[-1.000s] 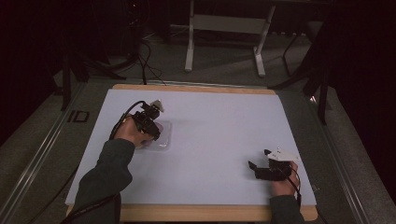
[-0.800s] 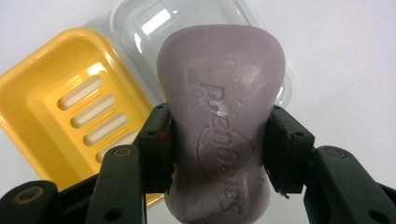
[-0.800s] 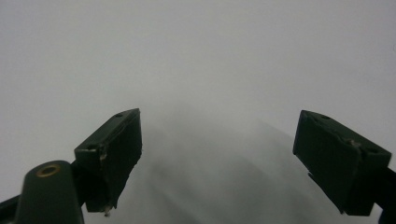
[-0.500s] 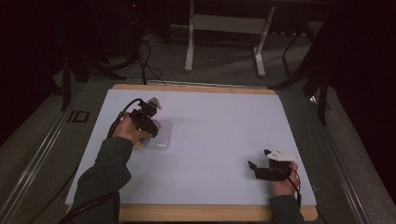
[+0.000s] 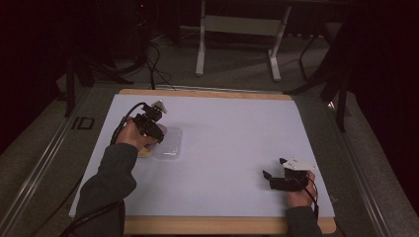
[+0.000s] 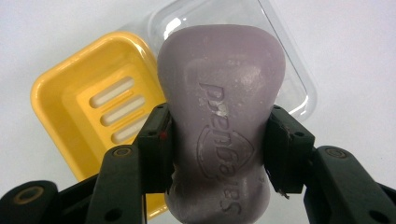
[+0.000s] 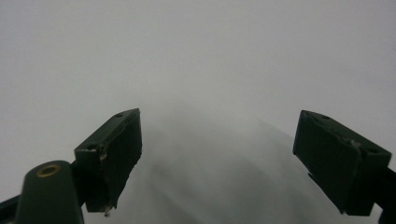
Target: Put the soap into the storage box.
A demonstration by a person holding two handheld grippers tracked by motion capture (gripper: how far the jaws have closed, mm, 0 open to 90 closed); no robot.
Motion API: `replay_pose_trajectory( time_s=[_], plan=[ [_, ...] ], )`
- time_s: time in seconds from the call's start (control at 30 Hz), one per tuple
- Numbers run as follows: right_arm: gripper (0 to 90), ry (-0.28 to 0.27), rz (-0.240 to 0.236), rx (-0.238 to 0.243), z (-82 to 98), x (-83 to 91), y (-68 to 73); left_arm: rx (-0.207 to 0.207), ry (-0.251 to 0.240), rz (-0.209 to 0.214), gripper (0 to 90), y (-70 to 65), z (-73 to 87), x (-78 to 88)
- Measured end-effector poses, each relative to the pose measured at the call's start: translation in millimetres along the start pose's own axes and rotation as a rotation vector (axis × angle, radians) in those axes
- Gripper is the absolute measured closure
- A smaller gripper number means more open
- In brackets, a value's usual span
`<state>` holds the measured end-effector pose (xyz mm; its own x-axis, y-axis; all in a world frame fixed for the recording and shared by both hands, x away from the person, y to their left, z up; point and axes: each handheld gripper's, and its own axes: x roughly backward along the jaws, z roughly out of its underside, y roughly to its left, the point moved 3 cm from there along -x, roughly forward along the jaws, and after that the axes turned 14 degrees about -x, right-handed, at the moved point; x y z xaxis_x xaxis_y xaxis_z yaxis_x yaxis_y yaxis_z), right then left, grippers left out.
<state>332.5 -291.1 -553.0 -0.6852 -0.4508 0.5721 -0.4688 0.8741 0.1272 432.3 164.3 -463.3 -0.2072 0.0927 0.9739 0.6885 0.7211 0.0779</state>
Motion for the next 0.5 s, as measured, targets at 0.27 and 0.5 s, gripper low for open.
replay_pose_trajectory(
  time_s=[0.27,0.5],
  plan=[
    [15.3,0.000,-0.002,-0.001,0.0,0.2,0.0,0.029,-0.006,-0.008,50.0,4.7,-1.0,-1.0],
    [15.3,0.000,-0.002,0.000,0.1,0.2,0.1,0.058,0.000,-0.011,50.0,12.1,1.1,-2.5]
  ],
)
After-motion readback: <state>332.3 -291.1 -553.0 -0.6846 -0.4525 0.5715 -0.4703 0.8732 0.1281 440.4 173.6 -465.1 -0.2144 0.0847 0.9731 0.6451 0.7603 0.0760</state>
